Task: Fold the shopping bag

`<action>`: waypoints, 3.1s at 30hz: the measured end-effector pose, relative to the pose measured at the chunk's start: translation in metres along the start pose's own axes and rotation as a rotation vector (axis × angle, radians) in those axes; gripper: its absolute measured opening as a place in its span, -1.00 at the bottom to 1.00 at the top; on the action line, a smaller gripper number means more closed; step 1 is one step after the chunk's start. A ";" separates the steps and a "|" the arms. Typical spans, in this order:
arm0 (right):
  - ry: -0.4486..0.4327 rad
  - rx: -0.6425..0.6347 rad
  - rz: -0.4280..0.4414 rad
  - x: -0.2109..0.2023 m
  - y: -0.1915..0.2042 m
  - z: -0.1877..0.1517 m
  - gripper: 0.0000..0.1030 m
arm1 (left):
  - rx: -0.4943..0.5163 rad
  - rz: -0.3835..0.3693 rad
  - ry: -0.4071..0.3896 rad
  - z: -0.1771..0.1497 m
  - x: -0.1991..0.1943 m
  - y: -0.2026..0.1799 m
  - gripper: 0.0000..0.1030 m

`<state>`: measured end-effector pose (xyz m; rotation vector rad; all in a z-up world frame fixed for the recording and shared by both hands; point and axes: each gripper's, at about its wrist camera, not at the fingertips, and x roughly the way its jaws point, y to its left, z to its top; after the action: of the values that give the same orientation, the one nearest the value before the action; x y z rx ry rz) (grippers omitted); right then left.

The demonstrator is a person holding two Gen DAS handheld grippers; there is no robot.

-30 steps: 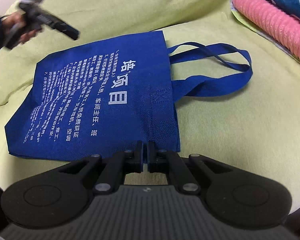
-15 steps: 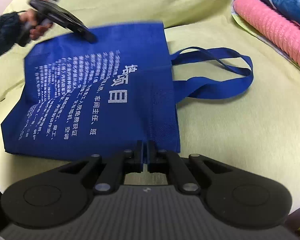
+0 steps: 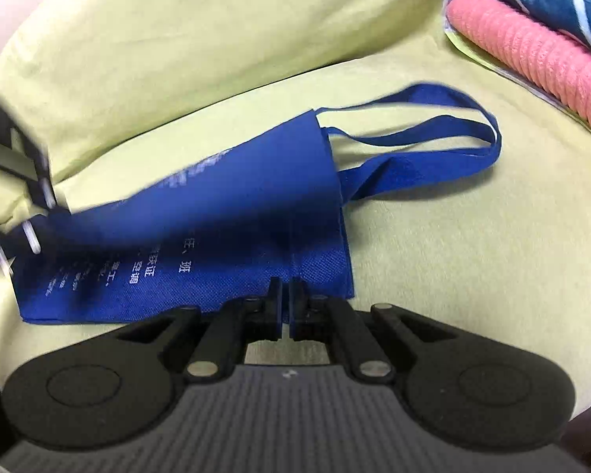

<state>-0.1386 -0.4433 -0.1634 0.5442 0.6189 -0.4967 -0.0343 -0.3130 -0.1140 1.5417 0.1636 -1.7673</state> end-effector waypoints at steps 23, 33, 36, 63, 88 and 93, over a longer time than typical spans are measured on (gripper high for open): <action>-0.025 0.230 0.140 0.002 -0.036 -0.007 -1.00 | 0.312 0.375 -0.054 0.057 0.060 -0.068 -1.00; -0.027 0.188 0.120 -0.003 -0.029 -0.007 -1.00 | 0.371 0.382 -0.054 0.044 0.073 -0.083 -1.00; -0.002 0.146 0.081 -0.013 -0.022 -0.002 -0.92 | 0.402 0.391 -0.052 0.041 0.075 -0.088 -1.00; -0.055 -0.130 -0.106 -0.005 0.016 0.001 -0.93 | -0.606 0.438 -0.212 0.011 -0.005 -0.076 -0.76; -0.028 -0.176 -0.135 0.000 0.025 0.001 -0.93 | -0.809 0.707 0.074 -0.073 -0.001 -0.055 -0.92; -0.023 -0.183 -0.129 0.000 0.024 0.002 -0.93 | -0.822 0.722 0.297 -0.111 0.031 -0.037 -0.97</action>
<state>-0.1233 -0.4265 -0.1541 0.3265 0.6728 -0.5607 0.0320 -0.2400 -0.1846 1.0343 0.3696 -0.7402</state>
